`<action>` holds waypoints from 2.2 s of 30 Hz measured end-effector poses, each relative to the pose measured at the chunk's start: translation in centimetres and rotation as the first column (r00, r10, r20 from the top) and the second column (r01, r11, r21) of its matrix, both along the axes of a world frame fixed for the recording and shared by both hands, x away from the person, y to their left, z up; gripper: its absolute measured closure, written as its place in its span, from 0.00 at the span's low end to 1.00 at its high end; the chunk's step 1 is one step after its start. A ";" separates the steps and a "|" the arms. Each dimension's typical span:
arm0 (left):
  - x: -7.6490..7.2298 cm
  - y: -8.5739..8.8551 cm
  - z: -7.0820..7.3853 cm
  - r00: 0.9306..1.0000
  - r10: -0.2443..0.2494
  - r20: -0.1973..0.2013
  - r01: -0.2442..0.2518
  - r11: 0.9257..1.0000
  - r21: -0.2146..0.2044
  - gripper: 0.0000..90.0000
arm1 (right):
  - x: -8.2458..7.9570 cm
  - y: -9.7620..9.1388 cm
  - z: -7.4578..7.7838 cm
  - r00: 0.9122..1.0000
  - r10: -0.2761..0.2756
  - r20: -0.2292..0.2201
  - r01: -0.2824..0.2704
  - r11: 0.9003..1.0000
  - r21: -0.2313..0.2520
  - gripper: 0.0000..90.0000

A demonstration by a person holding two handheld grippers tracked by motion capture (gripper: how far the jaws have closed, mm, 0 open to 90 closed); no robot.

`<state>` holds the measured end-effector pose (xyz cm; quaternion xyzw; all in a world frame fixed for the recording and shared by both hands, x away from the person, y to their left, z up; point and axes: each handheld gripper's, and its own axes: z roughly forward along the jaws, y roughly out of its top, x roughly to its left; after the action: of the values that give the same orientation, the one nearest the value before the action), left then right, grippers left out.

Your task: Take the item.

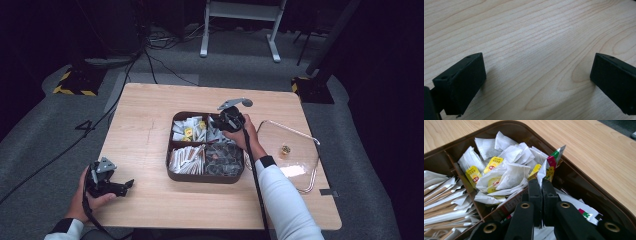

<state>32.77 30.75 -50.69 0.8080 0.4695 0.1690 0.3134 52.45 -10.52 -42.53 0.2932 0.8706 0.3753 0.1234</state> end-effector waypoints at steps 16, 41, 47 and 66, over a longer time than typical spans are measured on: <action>0.0 0.0 0.0 1.000 0.001 0.000 -0.001 1.000 0.000 0.01 | -2.6 -2.5 2.8 0.996 0.043 0.079 -0.048 0.997 0.061 0.99; 0.0 0.0 0.0 1.000 0.002 -0.001 -0.002 1.000 0.000 0.01 | -8.8 -6.6 6.3 0.977 0.137 0.161 -0.157 0.980 0.121 0.99; 0.0 0.0 0.0 1.000 0.003 -0.001 -0.003 1.000 0.000 0.01 | -10.2 -7.5 6.1 0.975 0.155 0.162 -0.177 0.976 0.129 0.99; 0.0 0.0 0.0 1.000 0.004 -0.001 -0.004 1.000 0.000 0.01 | -13.9 -7.6 4.6 0.956 0.255 0.144 -0.276 0.950 0.146 0.99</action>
<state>32.74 30.74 -50.69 0.8070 0.4713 0.1693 0.3129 38.51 -18.08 -37.89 0.1587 0.8587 0.4767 0.1008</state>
